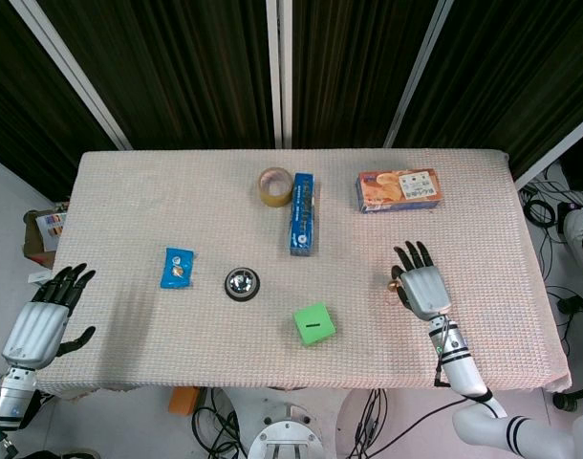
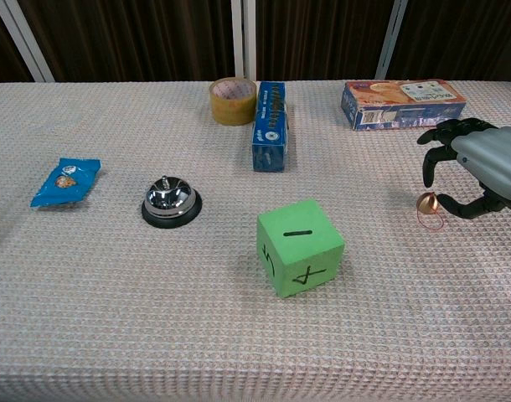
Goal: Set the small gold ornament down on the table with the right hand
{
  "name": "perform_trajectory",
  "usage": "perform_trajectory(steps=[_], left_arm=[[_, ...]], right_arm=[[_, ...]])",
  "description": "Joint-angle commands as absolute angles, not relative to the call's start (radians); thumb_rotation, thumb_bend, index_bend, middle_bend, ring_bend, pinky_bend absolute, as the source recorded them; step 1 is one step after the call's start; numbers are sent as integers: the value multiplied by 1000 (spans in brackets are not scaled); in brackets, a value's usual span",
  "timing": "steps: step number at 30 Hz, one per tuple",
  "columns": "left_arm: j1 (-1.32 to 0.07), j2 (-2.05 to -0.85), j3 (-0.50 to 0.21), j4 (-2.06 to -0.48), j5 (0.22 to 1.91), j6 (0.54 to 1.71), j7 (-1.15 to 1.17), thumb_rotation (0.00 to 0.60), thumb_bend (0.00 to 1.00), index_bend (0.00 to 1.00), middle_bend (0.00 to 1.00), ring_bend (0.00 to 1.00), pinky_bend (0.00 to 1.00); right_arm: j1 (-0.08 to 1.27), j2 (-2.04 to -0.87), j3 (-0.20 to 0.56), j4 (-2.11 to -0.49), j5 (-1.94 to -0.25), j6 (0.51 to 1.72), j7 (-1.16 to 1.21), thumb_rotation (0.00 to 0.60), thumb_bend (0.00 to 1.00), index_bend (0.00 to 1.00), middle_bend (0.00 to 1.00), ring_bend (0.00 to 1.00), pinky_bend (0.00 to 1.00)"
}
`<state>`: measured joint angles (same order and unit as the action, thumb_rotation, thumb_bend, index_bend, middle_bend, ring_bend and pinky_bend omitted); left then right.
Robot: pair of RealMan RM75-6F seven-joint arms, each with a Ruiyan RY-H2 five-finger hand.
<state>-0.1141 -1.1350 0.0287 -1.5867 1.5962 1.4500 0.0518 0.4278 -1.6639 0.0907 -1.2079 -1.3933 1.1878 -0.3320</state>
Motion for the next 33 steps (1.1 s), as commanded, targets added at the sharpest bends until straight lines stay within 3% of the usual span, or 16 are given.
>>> perform_trajectory(steps=[1, 33], left_arm=[[-113, -1134, 29, -1587, 1596, 1451, 52, 600, 250, 77, 40, 13, 184], [-112, -1134, 31, -1578, 1590, 1448, 44, 600, 250, 77, 40, 13, 184]], right_arm=[[428, -1665, 91, -1207, -1393, 1187, -332, 600, 332, 474, 130, 0, 0], [435, -1689, 99, -1178, -1387, 1182, -330, 600, 343, 535, 137, 0, 0]])
